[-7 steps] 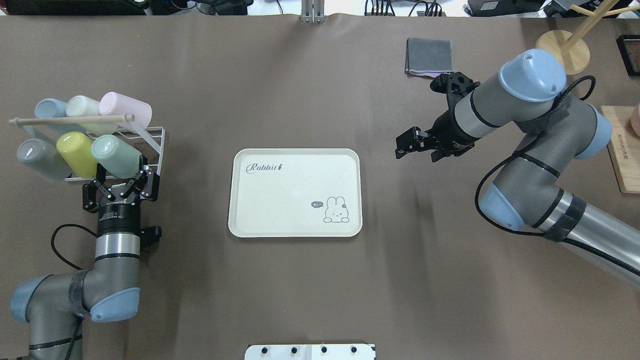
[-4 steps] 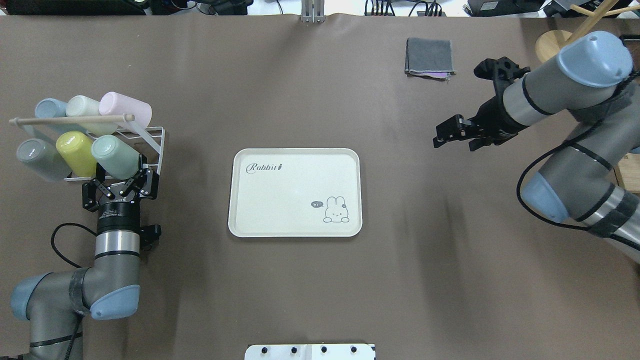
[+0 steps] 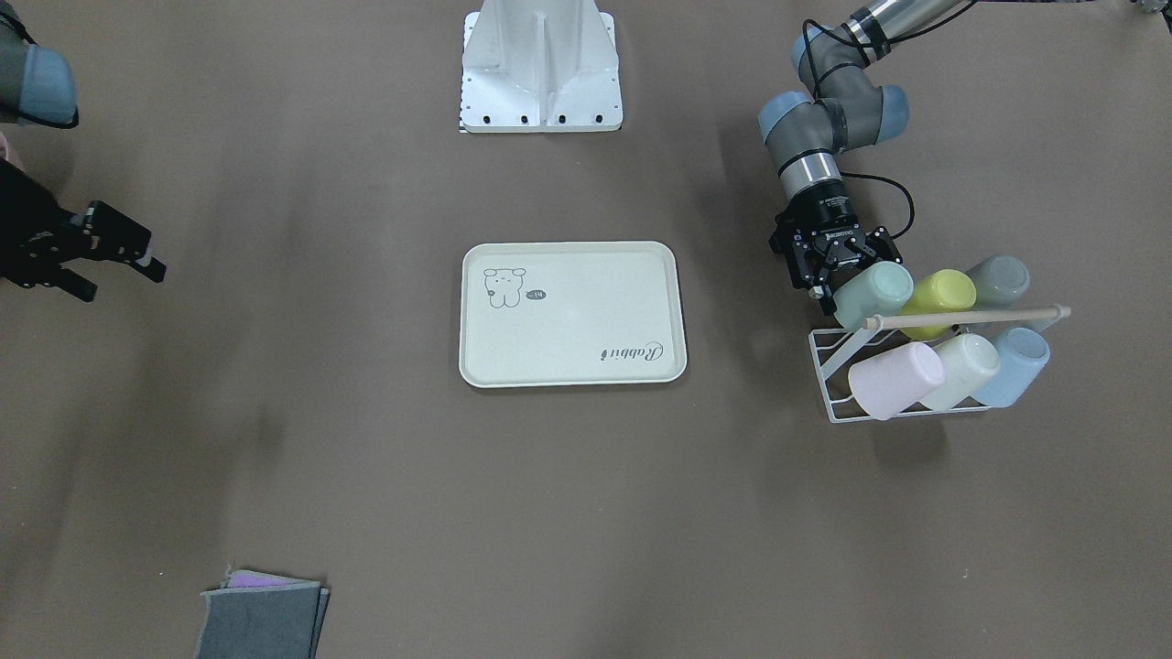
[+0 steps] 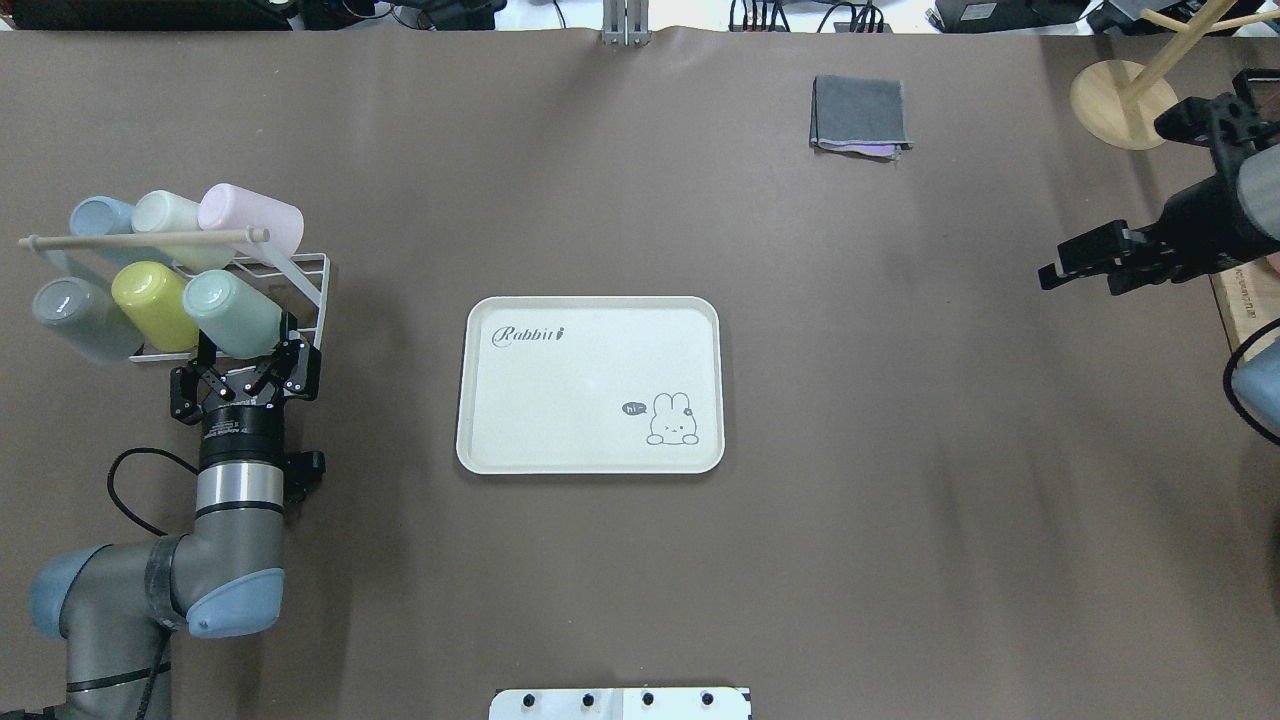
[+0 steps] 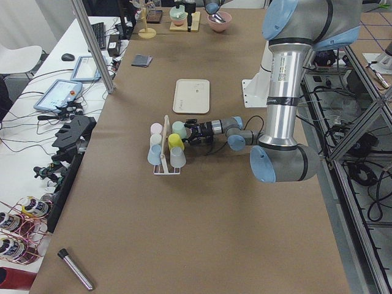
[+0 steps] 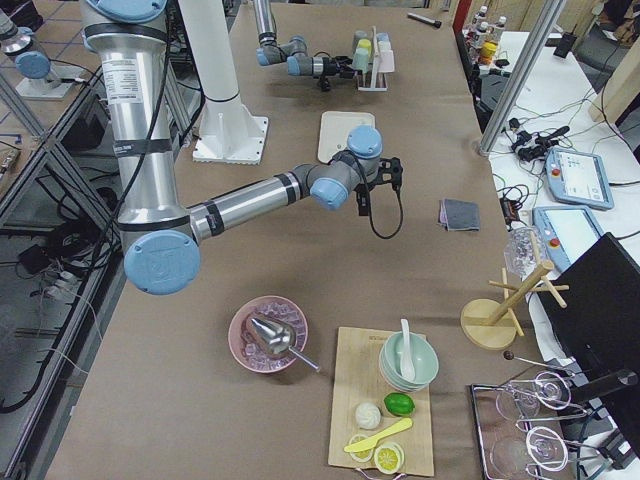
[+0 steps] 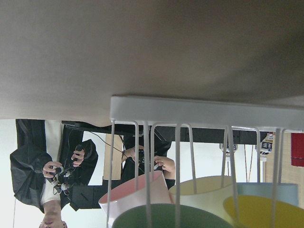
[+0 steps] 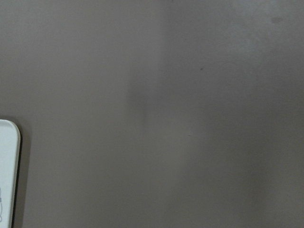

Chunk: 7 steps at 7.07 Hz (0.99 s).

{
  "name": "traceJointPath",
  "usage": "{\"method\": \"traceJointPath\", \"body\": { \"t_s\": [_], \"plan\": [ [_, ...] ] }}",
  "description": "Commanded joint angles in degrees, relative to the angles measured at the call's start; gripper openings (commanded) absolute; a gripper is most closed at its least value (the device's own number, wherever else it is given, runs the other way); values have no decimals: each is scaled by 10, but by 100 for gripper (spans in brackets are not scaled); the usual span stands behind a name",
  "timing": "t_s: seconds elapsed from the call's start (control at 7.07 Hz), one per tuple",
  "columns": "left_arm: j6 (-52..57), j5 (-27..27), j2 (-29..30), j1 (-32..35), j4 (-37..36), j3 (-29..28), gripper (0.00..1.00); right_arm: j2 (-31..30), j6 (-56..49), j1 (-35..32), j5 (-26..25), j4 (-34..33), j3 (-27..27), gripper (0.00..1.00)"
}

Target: Pick up and place green cup on tray

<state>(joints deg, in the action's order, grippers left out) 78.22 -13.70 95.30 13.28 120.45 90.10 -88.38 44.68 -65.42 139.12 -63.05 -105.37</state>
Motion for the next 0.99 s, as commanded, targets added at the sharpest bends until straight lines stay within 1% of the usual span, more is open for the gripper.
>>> {"method": "traceJointPath", "body": {
  "t_s": [0.0,0.14,0.28,0.42,0.57,0.71,0.85],
  "plan": [
    [8,-1,0,0,15,8,85,-32,-81,-90,27,-3,34,100],
    [19,0,0,0,23,11,84,-33,-139,-122,26,-2,74,100],
    [31,-1,-1,0,42,11,82,-32,-157,-141,22,-5,110,100],
    [51,-1,-1,0,60,11,82,-35,-166,-146,-9,-5,127,100],
    [61,-1,-1,0,72,10,82,-46,-190,-145,-41,-6,133,100],
    [61,-1,-1,0,73,11,82,-47,-195,-151,-51,-21,135,100],
    [62,-1,-3,0,74,14,82,-47,-206,-160,-51,-45,127,100]
  ]
}}
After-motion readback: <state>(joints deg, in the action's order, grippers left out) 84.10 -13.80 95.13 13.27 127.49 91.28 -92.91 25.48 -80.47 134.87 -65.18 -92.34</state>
